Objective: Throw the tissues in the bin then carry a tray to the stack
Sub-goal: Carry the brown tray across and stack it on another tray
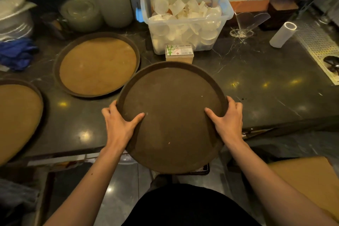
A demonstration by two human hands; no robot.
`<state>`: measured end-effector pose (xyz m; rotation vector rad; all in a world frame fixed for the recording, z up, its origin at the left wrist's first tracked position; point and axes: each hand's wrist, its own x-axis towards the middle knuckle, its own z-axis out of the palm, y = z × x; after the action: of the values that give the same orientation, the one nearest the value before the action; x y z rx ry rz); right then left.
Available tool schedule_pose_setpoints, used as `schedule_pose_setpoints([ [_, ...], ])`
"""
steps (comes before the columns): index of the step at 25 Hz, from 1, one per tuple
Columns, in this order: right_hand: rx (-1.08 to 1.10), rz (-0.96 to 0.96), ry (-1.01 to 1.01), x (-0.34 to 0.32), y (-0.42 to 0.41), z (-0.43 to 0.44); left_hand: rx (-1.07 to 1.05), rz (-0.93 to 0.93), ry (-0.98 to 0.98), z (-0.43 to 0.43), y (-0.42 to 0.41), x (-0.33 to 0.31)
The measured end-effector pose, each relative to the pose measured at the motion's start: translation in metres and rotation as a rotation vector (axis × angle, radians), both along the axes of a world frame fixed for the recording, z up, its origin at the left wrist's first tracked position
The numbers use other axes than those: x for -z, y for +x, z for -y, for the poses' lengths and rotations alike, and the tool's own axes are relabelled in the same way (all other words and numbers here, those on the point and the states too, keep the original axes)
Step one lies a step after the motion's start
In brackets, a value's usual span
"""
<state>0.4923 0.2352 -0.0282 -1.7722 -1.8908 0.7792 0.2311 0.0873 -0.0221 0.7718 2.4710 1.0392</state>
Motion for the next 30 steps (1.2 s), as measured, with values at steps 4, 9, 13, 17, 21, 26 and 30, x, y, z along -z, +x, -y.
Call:
schedule_pose_setpoints([
  [4, -0.134, -0.081, 0.027, -0.008, -0.010, 0.012, -0.148, -0.048, 0.011, 0.045, 0.013, -0.016],
  [9, -0.348, -0.125, 0.033, -0.013, -0.037, 0.045, -0.339, -0.087, 0.012, 0.126, 0.032, -0.031],
  [13, -0.512, -0.144, 0.003, -0.019, -0.072, 0.086, -0.516, -0.127, -0.014, 0.197, 0.037, -0.042],
  [17, -0.673, -0.164, -0.028, -0.025, -0.117, 0.133, -0.667, -0.150, -0.011, 0.265, 0.032, -0.044],
  [21, -0.771, -0.165, -0.042, -0.031, -0.165, 0.184, -0.775, -0.134, -0.014, 0.325, 0.015, -0.042],
  [26, -0.811, -0.157, -0.037, -0.030, -0.225, 0.246, -0.808, -0.125, 0.017, 0.391, -0.035, -0.039],
  [30, -0.788, -0.153, -0.016, -0.033, -0.266, 0.287, -0.781, -0.103, 0.035, 0.431, -0.086, -0.035],
])
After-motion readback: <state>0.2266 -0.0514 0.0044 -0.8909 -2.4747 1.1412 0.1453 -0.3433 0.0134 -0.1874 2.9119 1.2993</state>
